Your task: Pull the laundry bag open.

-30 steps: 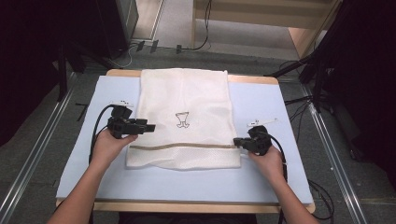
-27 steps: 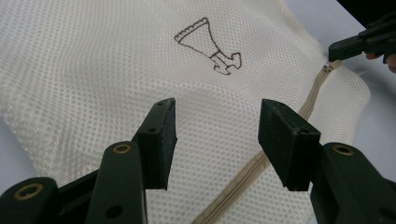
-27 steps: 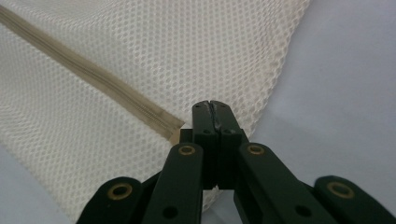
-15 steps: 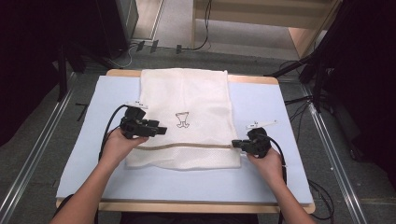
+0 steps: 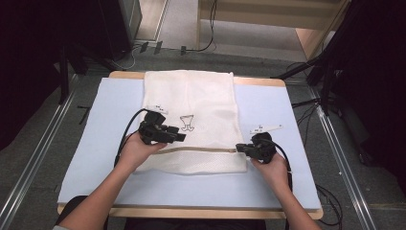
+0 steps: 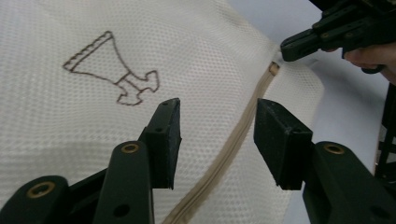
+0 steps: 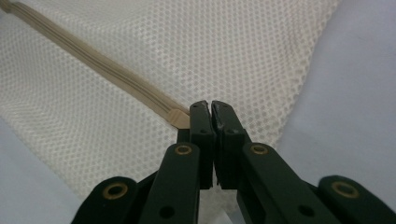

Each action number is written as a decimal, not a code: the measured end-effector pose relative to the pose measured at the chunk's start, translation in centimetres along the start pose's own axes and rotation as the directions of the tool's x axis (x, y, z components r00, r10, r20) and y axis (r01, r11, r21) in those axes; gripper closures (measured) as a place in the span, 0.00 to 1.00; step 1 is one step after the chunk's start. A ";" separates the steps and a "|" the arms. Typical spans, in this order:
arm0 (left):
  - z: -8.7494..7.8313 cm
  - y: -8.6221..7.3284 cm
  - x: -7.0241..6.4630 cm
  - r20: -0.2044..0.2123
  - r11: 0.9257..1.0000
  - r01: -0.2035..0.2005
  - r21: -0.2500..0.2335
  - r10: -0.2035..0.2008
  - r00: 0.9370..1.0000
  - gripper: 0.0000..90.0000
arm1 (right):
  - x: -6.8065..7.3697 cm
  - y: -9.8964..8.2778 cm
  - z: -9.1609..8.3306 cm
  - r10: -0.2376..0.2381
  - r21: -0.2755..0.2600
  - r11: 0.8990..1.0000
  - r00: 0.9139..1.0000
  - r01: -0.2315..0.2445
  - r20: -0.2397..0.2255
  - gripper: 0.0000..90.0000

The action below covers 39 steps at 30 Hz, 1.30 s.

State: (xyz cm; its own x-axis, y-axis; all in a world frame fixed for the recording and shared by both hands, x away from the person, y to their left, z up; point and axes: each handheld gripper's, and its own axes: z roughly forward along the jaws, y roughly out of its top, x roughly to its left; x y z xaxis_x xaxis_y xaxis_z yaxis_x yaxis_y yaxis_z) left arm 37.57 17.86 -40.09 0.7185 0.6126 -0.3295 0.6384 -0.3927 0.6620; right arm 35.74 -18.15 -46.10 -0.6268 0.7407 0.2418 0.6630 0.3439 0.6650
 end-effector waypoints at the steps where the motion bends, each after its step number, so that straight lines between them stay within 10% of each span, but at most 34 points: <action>1: 0.3 0.1 -0.2 0.008 1.000 0.000 0.001 0.000 1.000 0.61 | -0.3 -0.2 0.0 0.007 0.014 1.000 1.000 -0.007 0.014 1.00; 21: 7.6 2.2 -4.5 0.097 0.994 -0.056 0.089 0.047 0.994 0.73 | -0.8 -0.9 0.5 -0.017 0.013 1.000 1.000 0.017 0.017 1.00; 39: 14.0 2.7 -6.1 0.096 0.987 -0.004 0.161 -0.012 0.995 0.85 | -0.7 -1.0 0.5 -0.030 0.010 1.000 0.999 0.030 0.022 1.00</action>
State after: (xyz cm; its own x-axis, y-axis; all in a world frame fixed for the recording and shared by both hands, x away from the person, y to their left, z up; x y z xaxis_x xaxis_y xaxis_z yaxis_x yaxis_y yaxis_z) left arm 38.78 3.44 -45.69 0.7341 0.5488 -0.3999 0.6717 -0.5004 0.5463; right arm 35.77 -18.74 -47.26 -0.6373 0.7425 0.2063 0.6482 0.3718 0.6645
